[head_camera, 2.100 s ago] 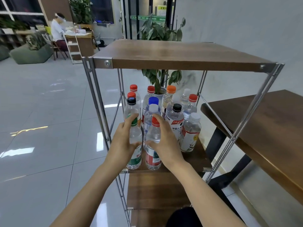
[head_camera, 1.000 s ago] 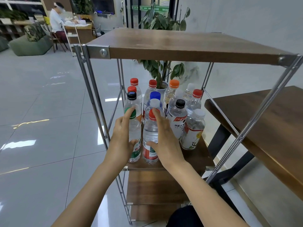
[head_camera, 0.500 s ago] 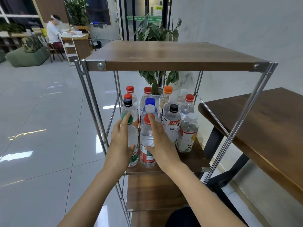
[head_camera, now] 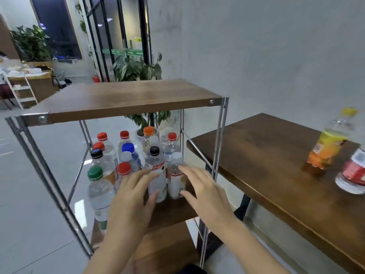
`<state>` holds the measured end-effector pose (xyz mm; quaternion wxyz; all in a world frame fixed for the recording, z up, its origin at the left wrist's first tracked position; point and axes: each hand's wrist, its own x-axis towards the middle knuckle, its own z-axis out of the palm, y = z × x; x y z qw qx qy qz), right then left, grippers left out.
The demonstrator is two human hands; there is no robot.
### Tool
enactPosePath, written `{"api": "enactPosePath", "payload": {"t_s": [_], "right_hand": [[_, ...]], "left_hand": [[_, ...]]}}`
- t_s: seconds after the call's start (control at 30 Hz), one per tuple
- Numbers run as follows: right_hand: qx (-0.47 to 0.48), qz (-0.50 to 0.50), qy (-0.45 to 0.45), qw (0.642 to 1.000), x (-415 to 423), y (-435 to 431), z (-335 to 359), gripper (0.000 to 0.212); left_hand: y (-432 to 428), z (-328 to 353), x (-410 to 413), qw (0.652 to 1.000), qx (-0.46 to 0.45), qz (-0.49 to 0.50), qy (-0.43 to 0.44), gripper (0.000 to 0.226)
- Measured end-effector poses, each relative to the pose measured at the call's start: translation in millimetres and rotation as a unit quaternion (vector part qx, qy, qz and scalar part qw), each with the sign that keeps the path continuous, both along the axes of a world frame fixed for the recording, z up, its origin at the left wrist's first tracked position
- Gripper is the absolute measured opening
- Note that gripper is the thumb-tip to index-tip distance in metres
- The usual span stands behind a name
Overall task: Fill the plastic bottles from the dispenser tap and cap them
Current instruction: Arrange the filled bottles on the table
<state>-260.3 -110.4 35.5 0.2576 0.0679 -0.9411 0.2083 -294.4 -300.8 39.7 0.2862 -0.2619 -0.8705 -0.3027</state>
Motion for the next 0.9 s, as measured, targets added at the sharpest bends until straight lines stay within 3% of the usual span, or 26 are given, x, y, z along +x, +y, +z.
{"api": "enactPosePath", "payload": {"t_s": [0.3, 0.6, 0.73, 0.9], "right_hand": [[0.031, -0.236, 0.053, 0.970, 51.7, 150.9, 39.2, 0.048], [0.085, -0.460, 0.065, 0.881, 62.4, 269.2, 83.0, 0.053], [0.083, -0.543, 0.082, 0.831, 60.3, 302.7, 89.7, 0.065], [0.039, -0.598, 0.095, 0.795, 48.0, 325.0, 93.4, 0.083]], "left_hand": [[148.0, 32.8, 5.4, 0.972, 0.026, -0.232, -0.031, 0.038], [324.4, 80.9, -25.6, 0.935, -0.058, -0.349, -0.018, 0.040], [399.9, 93.6, -40.1, 0.911, -0.067, -0.405, -0.026, 0.045], [480.8, 103.9, -47.4, 0.886, -0.062, -0.458, -0.033, 0.060]]}}
